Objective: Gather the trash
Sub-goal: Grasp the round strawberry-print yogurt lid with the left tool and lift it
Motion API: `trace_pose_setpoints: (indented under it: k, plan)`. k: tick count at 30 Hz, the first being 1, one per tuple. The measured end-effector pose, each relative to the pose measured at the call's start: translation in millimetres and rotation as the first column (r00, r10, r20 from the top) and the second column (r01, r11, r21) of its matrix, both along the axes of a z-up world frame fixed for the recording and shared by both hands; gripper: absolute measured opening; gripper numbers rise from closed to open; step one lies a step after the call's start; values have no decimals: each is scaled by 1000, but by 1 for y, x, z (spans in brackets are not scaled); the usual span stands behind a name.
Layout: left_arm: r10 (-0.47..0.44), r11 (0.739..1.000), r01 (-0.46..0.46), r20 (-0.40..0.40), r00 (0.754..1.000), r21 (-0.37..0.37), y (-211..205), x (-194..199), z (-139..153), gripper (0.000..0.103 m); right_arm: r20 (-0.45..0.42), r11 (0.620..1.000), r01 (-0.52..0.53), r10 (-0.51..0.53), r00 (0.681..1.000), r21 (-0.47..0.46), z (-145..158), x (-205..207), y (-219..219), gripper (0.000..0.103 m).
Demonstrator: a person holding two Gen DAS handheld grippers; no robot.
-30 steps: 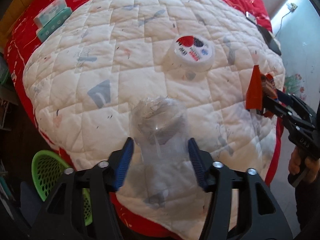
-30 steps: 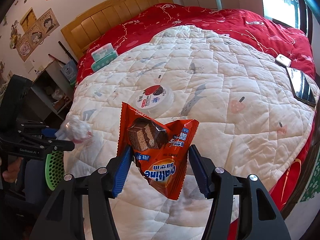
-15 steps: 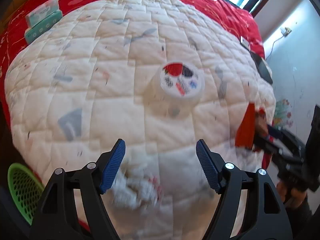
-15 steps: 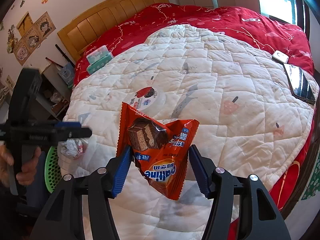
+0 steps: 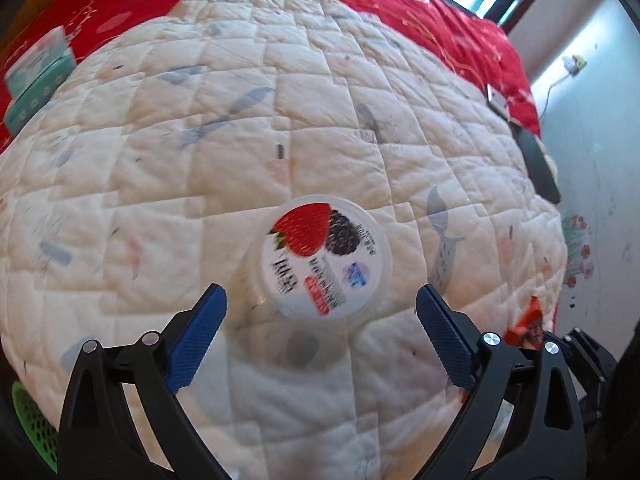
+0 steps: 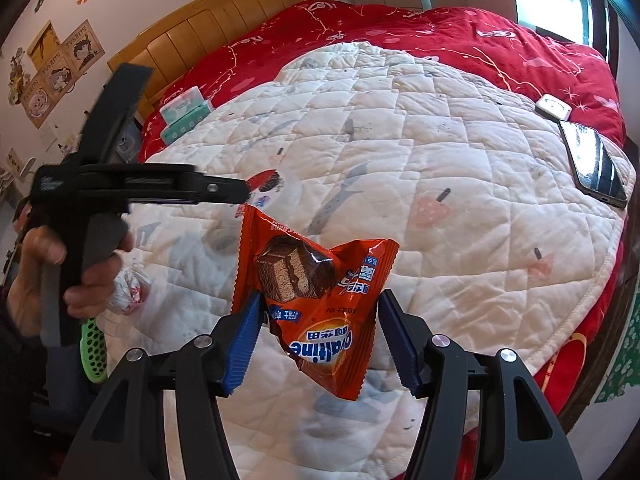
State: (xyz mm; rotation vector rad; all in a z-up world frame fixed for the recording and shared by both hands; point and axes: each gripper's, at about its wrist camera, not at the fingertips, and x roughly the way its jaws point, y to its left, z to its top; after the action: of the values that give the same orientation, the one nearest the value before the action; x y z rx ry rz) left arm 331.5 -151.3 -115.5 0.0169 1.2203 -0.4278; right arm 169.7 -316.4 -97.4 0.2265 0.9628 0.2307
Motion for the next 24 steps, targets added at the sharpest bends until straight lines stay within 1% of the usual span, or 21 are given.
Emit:
trace_pose_setpoints:
  k: [3, 5, 8, 9, 10, 13, 15, 17, 20, 21, 23, 24]
  plan:
    - [-17, 998, 16, 18, 1000, 65, -15, 7, -9, 94, -5, 1000, 1, -1, 1000, -1, -3, 0, -6, 58]
    - [-4, 996, 2, 25, 1000, 95, -19, 10, -14, 94, -12, 1000, 5, -5, 1000, 2, -6, 1, -9, 58]
    - [14, 996, -14, 11, 1000, 88, -21, 14, -23, 94, -19, 1000, 7, -7, 1000, 7, -11, 1, -12, 58]
    - [15, 996, -17, 14, 1000, 84, -22, 14, -25, 92, -21, 1000, 7, -7, 1000, 6, -12, 1, -12, 58]
    - [20, 996, -22, 27, 999, 91, -21, 13, -25, 90, -23, 1000, 7, -7, 1000, 6, -13, 1, -12, 58]
    - [30, 996, -36, 69, 997, 86, -17, 7, -20, 89, -23, 1000, 9, -9, 1000, 5, -13, 0, -11, 58]
    - [41, 996, -50, 105, 994, 77, -10, -1, -9, 89, -16, 1000, 9, -9, 1000, 4, -10, -2, -10, 58]
    - [62, 997, -68, 122, 991, 48, -2, -10, 2, 89, -9, 1000, 7, -6, 1000, 5, -6, -4, -6, 58]
    - [116, 993, -119, 156, 981, 8, 20, -25, 23, 89, 8, 1000, -7, 7, 1000, 11, 3, -7, 3, 58]
    - [139, 990, -142, 185, 973, 3, 30, -34, 34, 89, 13, 1000, -11, 11, 1000, 14, 6, -8, 6, 58]
    - [170, 985, -172, 215, 962, -13, 44, -46, 46, 89, 30, 999, -29, 28, 999, 20, 14, -11, 16, 58]
    - [201, 979, -200, 233, 951, -29, 58, -57, 56, 89, 36, 999, -35, 34, 999, 20, 17, -12, 19, 58]
